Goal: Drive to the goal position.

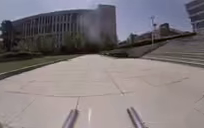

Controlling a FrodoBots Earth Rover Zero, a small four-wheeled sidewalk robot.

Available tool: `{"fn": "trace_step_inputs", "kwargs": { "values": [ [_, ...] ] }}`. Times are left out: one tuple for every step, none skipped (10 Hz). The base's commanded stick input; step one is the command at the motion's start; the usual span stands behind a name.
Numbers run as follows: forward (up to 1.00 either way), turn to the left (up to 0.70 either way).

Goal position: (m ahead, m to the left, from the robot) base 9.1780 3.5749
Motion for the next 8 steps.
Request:
{"fn": "trace_step_inputs", "kwargs": {
  "values": [
    [0.7,0.0],
    [0.7,0.0],
    [0.7,0.0],
    [0.7,0.0],
    [0.7,0.0],
    [0.7,0.0],
    [0.7,0.0],
    [0.7,0.0]
  ]
}}
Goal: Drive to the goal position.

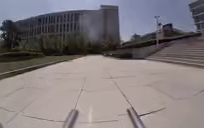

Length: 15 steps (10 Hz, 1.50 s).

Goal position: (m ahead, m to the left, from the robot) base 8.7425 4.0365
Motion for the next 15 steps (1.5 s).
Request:
{"fn": "trace_step_inputs", "kwargs": {
  "values": [
    [0.7,0.0],
    [0.7,0.0],
    [0.7,0.0],
    [0.7,0.0],
    [0.7,0.0],
    [0.7,0.0],
    [0.7,0.0],
    [0.7,0.0],
    [0.7,0.0],
    [0.7,0.0],
    [0.7,0.0],
    [0.7,0.0],
    [0.7,0.0],
    [0.7,0.0],
    [0.7,0.0]
  ]
}}
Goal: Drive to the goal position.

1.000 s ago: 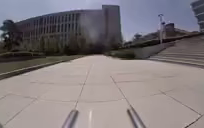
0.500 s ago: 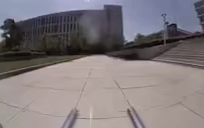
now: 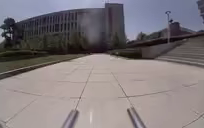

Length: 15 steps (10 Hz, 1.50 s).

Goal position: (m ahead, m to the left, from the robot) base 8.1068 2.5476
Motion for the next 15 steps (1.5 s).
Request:
{"fn": "trace_step_inputs", "kwargs": {
  "values": [
    [0.7,0.0],
    [0.7,0.0],
    [0.7,0.0],
    [0.7,0.0],
    [0.7,0.0],
    [0.7,0.01],
    [0.7,0.02],
    [0.7,0.19],
    [0.7,0.34],
    [0.7,0.25],
    [0.7,0.08],
    [0.7,0.0],
    [0.7,0.0],
    [0.7,0.0],
    [0.7,0.0]
  ]
}}
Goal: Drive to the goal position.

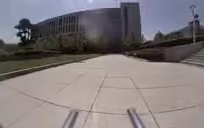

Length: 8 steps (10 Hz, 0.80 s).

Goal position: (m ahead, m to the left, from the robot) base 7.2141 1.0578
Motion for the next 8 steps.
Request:
{"fn": "trace_step_inputs", "kwargs": {
  "values": [
    [0.7,0.0],
    [0.7,0.0],
    [0.7,0.0],
    [0.7,0.0],
    [0.7,0.0],
    [0.7,0.0],
    [0.7,0.0],
    [0.7,0.0]
  ]
}}
